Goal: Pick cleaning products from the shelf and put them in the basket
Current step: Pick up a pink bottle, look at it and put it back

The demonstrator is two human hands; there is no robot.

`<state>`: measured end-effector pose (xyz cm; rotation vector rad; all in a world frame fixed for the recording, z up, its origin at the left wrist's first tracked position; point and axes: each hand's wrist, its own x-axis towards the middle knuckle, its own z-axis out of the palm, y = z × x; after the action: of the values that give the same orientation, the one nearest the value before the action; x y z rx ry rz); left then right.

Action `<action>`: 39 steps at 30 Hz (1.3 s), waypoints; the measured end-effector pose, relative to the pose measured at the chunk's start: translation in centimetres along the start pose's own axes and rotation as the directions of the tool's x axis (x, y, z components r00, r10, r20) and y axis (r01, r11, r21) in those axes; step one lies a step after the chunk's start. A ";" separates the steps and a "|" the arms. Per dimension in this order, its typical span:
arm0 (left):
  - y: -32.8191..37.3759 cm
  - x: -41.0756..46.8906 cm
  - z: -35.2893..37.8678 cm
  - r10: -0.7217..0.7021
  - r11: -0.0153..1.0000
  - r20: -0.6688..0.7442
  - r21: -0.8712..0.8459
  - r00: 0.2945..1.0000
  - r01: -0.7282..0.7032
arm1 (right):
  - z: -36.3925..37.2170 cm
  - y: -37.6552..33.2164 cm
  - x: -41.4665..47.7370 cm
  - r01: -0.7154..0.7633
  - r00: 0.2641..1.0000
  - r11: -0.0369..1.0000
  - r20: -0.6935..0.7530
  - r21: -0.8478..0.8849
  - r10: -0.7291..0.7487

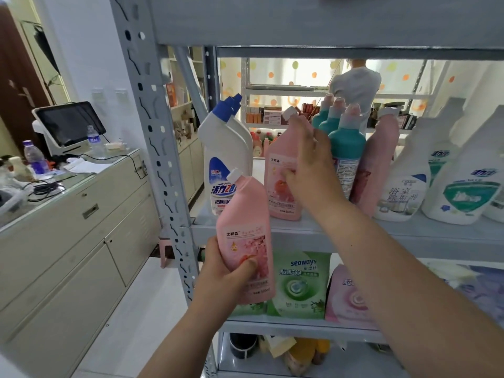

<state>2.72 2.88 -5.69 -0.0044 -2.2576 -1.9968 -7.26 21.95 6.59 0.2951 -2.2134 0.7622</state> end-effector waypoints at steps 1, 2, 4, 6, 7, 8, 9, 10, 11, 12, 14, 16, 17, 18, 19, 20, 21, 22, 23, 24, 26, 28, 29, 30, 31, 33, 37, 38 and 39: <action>0.0 0.0 0.1 0.001 1.000 0.004 -0.001 1.000 -0.001 | -0.2 -0.3 0.2 0.057 0.998 0.989 0.034 -0.138 -0.053; 0.0 0.0 0.2 0.003 1.000 0.010 -0.002 1.000 -0.002 | -0.3 -0.5 0.5 0.086 0.994 0.962 0.082 -0.260 -0.067; -0.1 0.1 0.4 0.002 1.000 0.018 0.000 1.000 -0.002 | -0.5 -0.6 1.2 0.095 0.986 0.914 0.166 -0.395 -0.031; -0.1 0.3 0.5 0.001 1.000 0.023 0.011 1.000 -0.001 | -0.6 -0.8 1.9 0.104 0.976 0.891 0.217 -0.443 -0.006; -0.1 0.3 0.6 0.001 1.000 0.028 0.016 1.000 -0.002 | -0.4 -0.9 2.3 0.108 0.978 0.891 0.207 -0.441 -0.016; -0.1 0.4 0.6 0.003 1.000 0.033 0.020 0.999 -0.004 | -0.3 -0.9 2.5 0.102 0.982 0.901 0.185 -0.421 -0.025; 0.0 0.5 0.7 0.006 1.000 0.035 0.022 0.999 -0.007 | 0.0 -1.1 3.1 0.067 0.987 0.923 0.160 -0.378 -0.006; 0.0 0.6 0.8 0.009 1.000 0.037 0.026 0.999 -0.010 | 0.2 -1.2 3.7 0.007 0.989 0.942 0.142 -0.337 0.044; 0.0 0.7 0.9 0.011 0.999 0.039 0.030 0.999 -0.013 | 0.5 -1.2 4.3 -0.032 0.985 0.945 0.151 -0.326 0.085; 0.0 0.8 0.9 0.012 0.999 0.042 0.032 0.999 -0.013 | 0.7 -1.3 4.8 -0.053 0.976 0.936 0.180 -0.347 0.122; 0.0 1.0 0.9 0.008 1.000 0.044 0.028 0.999 -0.010 | 1.2 -1.3 5.8 -0.052 0.961 0.896 0.223 -0.440 0.165; -0.1 1.1 1.0 0.004 1.000 0.044 0.024 0.999 -0.006 | 1.8 -1.0 6.6 -0.042 0.959 0.882 0.228 -0.469 0.167; -0.1 1.2 1.0 0.004 1.000 0.043 0.022 0.999 -0.005 | 2.1 -1.0 7.1 -0.082 0.954 0.892 0.223 -0.444 0.199; -0.1 1.2 0.9 0.005 1.000 0.042 0.020 0.999 -0.006 | 2.4 -0.8 7.3 -0.124 0.946 0.898 0.222 -0.422 0.235; -0.1 1.3 0.9 0.006 1.000 0.045 0.018 0.999 -0.007 | 2.8 -0.7 7.6 -0.137 0.946 0.904 0.216 -0.406 0.241; -0.1 1.3 0.9 0.006 1.000 0.049 0.013 0.999 -0.006 | 3.1 -0.6 7.7 -0.120 0.952 0.910 0.214 -0.396 0.219; -0.1 1.3 0.9 0.004 1.000 0.053 0.010 0.999 -0.004 | 3.3 -0.5 7.7 -0.089 0.958 0.913 0.218 -0.399 0.188; -0.1 1.4 0.9 0.001 1.000 0.055 0.009 0.998 -0.002 | 3.4 -0.4 7.7 -0.058 0.963 0.914 0.219 -0.401 0.157; -0.1 1.4 0.9 0.000 1.000 0.057 0.008 0.998 0.000 | 3.6 -0.2 7.8 -0.038 0.965 0.917 0.223 -0.396 0.136; -0.1 1.5 0.9 -0.001 1.000 0.058 0.008 0.998 0.001 | 3.8 0.1 7.8 -0.030 0.966 0.923 0.227 -0.384 0.126; -0.2 1.6 0.9 -0.005 1.000 0.060 0.010 0.998 0.004 | 4.0 0.4 7.8 -0.033 0.961 0.930 0.244 -0.365 0.130; -0.3 1.7 0.8 -0.012 1.000 0.064 0.007 0.998 0.012 | 4.1 0.8 7.7 -0.033 0.947 0.929 0.285 -0.368 0.146; -0.4 1.7 0.8 -0.016 1.000 0.065 0.008 0.998 0.015 | 4.1 0.9 7.5 -0.032 0.938 0.925 0.309 -0.380 0.160; -0.4 1.7 0.7 -0.018 1.000 0.065 0.008 0.998 0.018 | 3.9 0.9 7.0 -0.039 0.927 0.922 0.331 -0.385 0.178; -0.3 1.6 0.7 -0.019 1.000 0.067 0.005 0.998 0.019 | 3.5 0.7 6.3 -0.058 0.930 0.934 0.321 -0.352 0.179; -0.2 1.3 0.6 -0.012 1.000 0.075 -0.001 0.997 0.012 | 2.5 0.1 4.0 -0.115 0.967 0.985 0.212 -0.128 0.140; -0.6 0.4 0.2 -0.029 0.999 0.096 -0.027 0.995 0.032 | 0.1 -0.9 -3.9 -0.178 0.970 0.966 0.201 0.187 0.140; -0.7 0.1 0.1 -0.036 0.999 0.107 -0.031 0.994 0.040 | -0.4 -1.0 -6.1 -0.238 0.950 0.921 0.272 0.307 0.155; -0.8 -0.3 0.0 -0.043 0.998 0.123 -0.036 0.991 0.048 | -0.9 -1.3 -8.1 -0.316 0.915 0.850 0.371 0.422 0.156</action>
<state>2.96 2.77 -6.54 -0.0820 -2.3102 -2.1188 -0.66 21.25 1.66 0.4119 -2.3674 1.5007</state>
